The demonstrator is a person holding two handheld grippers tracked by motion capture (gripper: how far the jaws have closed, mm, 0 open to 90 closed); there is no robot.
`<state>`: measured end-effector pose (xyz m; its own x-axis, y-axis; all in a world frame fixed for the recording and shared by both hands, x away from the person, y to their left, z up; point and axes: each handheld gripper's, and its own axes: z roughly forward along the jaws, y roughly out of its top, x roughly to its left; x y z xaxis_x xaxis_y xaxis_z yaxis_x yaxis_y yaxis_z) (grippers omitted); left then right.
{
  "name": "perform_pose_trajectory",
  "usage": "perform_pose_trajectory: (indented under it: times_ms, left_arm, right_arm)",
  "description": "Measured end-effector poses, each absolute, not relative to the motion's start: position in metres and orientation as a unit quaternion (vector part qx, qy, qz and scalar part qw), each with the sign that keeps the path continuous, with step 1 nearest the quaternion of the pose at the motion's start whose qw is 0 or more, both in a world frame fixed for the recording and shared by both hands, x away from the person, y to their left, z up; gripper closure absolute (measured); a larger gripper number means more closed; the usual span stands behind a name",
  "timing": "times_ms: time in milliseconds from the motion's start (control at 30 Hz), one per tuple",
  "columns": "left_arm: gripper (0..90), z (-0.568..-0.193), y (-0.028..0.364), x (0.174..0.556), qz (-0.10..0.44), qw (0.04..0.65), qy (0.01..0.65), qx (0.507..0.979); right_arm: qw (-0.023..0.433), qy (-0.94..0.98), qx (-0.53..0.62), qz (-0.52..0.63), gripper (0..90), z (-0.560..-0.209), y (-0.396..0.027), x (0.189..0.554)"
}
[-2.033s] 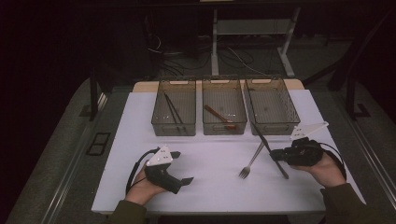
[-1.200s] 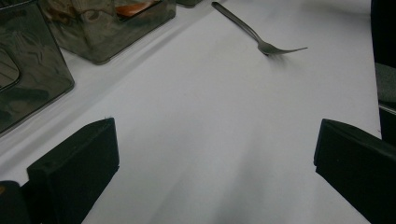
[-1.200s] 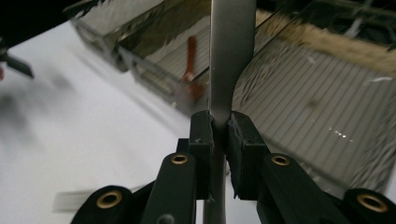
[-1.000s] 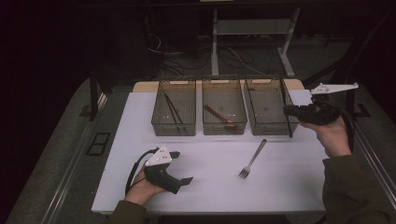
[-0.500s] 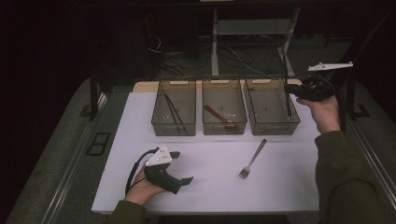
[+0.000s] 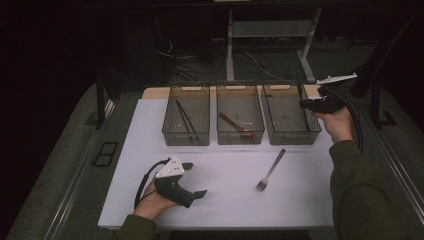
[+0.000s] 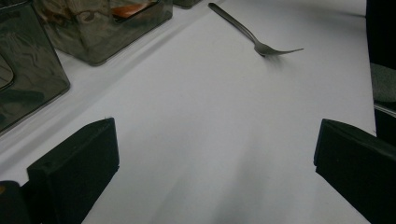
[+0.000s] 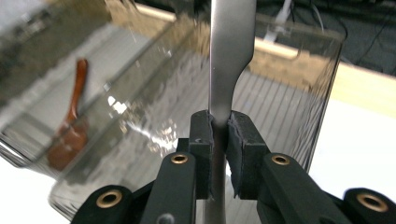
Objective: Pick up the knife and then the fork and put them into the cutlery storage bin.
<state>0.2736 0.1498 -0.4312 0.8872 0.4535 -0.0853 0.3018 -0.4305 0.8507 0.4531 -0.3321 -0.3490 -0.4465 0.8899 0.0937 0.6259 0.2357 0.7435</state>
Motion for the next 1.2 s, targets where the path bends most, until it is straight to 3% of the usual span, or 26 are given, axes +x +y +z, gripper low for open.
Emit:
perform_pose_trajectory:
  times_ms: [467,567,733,833,933,1000,1200]
  left_arm:
    - [0.0,-0.431,0.15,0.273,0.077,0.483,0.224,0.843]
    - [0.0,-0.431,0.15,0.273,0.076,0.484,0.224,0.843]
    - [0.0,-0.431,0.149,0.273,0.076,0.487,0.228,0.84]
    - [0.0,-0.431,0.149,0.273,0.077,0.487,0.228,0.839]
    - [0.0,-0.431,0.149,0.272,0.077,0.487,0.229,0.839]
    - [0.0,-0.431,0.149,0.272,0.078,0.487,0.228,0.84]
    - [0.0,-0.431,0.149,0.272,0.08,0.482,0.225,0.843]
  right_arm:
    - [0.154,0.79,0.509,0.305,79.0,-0.387,-0.331,0.459]
    - [0.143,0.788,0.507,0.319,76.1,-0.387,-0.331,0.457]
    - [0.13,0.777,0.493,0.369,61.1,-0.376,-0.335,0.444]
    - [0.136,0.778,0.476,0.386,59.1,-0.366,-0.333,0.429]
    - [0.142,0.792,0.441,0.397,64.9,-0.355,-0.326,0.408]
    - [0.161,0.802,0.417,0.396,74.2,-0.35,-0.317,0.392]
    - [0.133,0.839,0.372,0.373,89.5,-0.368,-0.29,0.362]
